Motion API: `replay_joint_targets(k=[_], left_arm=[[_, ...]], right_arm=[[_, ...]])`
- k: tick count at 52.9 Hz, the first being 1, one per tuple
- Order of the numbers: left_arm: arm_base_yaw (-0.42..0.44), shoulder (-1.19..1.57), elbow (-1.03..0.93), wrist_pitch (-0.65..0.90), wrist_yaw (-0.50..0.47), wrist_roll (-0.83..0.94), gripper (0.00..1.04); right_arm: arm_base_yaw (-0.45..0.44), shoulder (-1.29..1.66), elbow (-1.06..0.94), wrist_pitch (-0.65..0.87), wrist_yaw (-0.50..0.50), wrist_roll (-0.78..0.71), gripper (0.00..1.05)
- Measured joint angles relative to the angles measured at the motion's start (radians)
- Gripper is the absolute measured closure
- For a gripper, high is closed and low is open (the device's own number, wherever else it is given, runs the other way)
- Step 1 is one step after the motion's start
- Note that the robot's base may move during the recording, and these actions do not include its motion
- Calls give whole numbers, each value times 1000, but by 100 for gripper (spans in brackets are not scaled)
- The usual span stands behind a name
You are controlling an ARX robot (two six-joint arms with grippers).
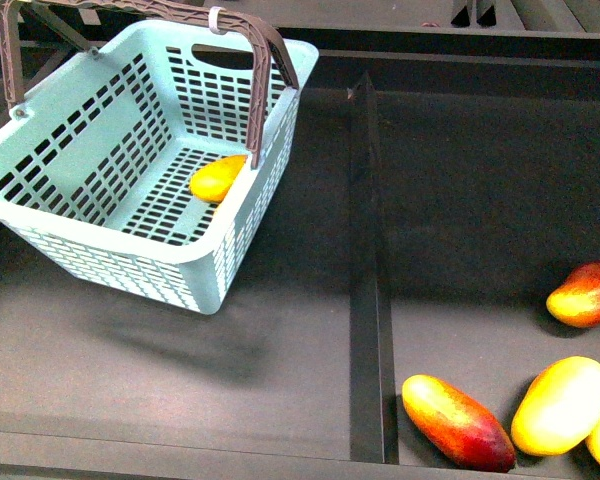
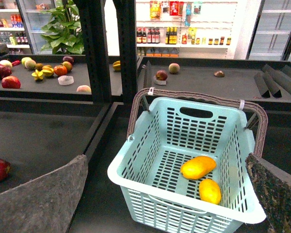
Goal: Pick lemon and mango into basket
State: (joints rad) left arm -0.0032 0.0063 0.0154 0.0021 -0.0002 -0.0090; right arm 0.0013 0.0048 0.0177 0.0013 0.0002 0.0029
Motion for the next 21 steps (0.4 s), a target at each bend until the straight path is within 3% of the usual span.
replay_joint_targets(k=[21], left_arm=[[0, 0, 0, 0, 0, 0, 7]], right_arm=[[0, 0, 0, 0, 0, 0, 9]])
